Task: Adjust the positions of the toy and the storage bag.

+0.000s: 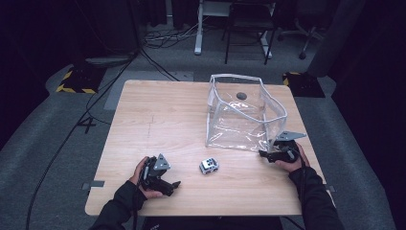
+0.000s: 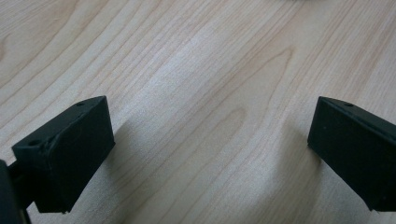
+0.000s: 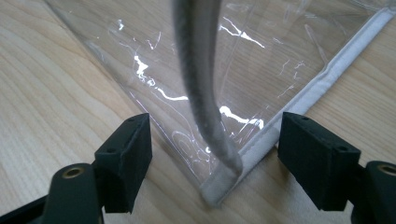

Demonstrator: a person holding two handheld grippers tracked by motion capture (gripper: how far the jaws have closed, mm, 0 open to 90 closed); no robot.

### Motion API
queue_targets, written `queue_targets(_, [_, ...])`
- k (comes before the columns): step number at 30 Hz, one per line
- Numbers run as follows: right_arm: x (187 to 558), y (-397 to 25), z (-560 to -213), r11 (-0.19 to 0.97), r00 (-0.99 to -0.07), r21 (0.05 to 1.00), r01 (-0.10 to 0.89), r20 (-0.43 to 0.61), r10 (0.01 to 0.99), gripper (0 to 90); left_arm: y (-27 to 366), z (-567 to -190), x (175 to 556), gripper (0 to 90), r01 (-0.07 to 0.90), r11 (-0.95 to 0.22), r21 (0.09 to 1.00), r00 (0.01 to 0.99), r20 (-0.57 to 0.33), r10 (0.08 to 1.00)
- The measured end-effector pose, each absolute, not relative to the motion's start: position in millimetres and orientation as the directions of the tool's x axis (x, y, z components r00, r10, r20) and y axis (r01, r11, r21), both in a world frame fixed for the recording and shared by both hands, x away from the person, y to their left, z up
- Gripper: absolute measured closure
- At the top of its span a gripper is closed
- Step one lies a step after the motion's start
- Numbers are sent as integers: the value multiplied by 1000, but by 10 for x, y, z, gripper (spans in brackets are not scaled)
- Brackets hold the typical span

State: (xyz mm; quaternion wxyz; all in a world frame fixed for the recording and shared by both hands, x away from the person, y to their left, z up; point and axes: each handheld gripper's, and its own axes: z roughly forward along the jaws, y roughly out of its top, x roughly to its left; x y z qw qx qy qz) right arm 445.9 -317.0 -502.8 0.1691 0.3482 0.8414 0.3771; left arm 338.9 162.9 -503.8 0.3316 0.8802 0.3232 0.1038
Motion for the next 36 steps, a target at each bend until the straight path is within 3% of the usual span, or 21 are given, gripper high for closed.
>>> queue_targets(23, [4603, -2879, -5027, 464, -692, 752, 468, -15, 722, 262, 1615, -5037, 3398, 3, 493, -572, 655, 766, -15, 642])
queue_targets(36, [4524, -2870, -5025, 441, -661, 749, 495, -5, 750, 251, 1344, -5030, 3504, 3, 465, -600, 651, 798, -15, 602])
